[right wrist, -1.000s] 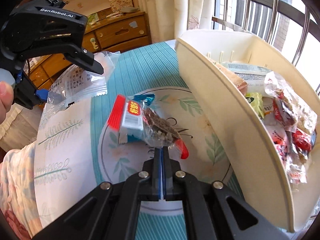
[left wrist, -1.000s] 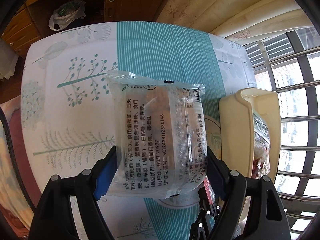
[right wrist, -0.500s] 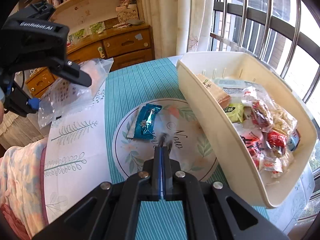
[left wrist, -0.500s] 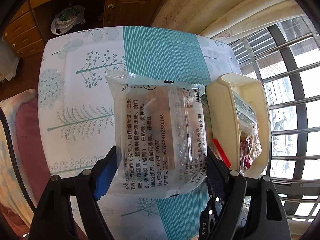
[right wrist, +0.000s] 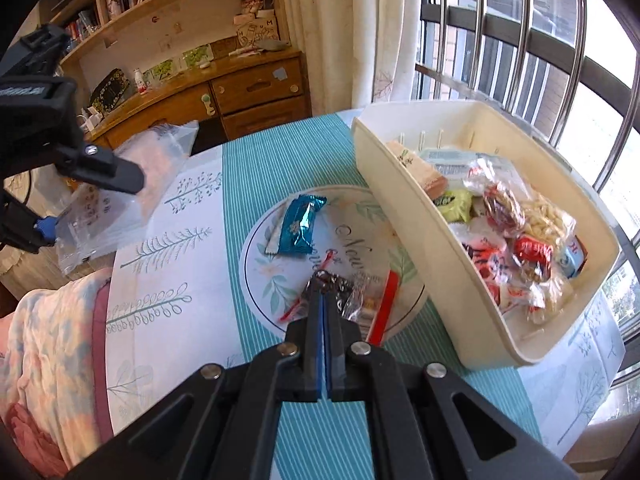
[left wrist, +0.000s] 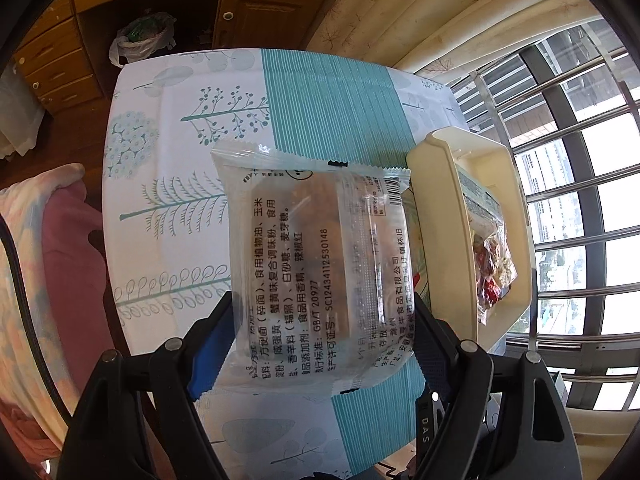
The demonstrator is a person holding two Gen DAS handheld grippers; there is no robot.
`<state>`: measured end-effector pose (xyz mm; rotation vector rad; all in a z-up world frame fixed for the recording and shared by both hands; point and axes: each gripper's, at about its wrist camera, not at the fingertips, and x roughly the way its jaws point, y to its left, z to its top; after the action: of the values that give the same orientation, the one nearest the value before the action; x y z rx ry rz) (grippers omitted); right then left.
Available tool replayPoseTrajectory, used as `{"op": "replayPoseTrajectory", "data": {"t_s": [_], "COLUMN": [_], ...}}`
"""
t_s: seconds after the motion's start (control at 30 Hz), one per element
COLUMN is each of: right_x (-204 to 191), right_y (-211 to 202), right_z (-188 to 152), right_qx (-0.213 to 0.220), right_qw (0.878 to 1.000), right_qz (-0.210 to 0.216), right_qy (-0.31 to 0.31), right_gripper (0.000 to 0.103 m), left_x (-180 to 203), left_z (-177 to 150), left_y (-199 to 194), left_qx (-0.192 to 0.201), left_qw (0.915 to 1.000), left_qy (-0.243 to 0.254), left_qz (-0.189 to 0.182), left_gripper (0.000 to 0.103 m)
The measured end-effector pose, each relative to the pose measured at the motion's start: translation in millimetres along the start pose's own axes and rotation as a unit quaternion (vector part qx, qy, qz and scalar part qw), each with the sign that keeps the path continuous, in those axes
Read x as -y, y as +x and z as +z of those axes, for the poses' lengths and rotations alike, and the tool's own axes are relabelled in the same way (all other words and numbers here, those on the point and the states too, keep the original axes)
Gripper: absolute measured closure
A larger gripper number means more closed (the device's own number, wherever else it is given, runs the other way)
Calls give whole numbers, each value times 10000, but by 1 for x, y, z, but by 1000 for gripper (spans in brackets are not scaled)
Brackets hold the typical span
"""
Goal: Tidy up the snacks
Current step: 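Lift the bread packet with the left tool while the right lifts the red-tipped nut snack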
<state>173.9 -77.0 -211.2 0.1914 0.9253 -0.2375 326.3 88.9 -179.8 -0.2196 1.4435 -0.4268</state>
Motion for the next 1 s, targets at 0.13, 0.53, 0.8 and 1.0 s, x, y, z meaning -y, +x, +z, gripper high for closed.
{"op": "replayPoseTrajectory", "data": {"t_s": [0.13,0.53,0.8,1.0], "right_x": [-3,-1,-1,3], "right_y": [8,62,91,103], "right_z": [-2,2,11,12], "right_qx": [-60,-552,-768,-953], "right_qw": [9998,9982,9964,9950], "right_qz": [-162,-214,-336,-240], "right_qy": [-92,73,93,187], "right_gripper": [97,49,47,53], "left_x": [-6,-21,-30,-37], "left_z": [-6,-10,-7,-10], "left_y": [-3,-2,-1,-7], "left_qx": [60,57,45,61], "left_qw": [10000,9997,9993,9989], "left_qy": [-5,-53,-153,-232], "left_qz": [-11,239,347,411], "left_gripper": [24,24,23,23]}}
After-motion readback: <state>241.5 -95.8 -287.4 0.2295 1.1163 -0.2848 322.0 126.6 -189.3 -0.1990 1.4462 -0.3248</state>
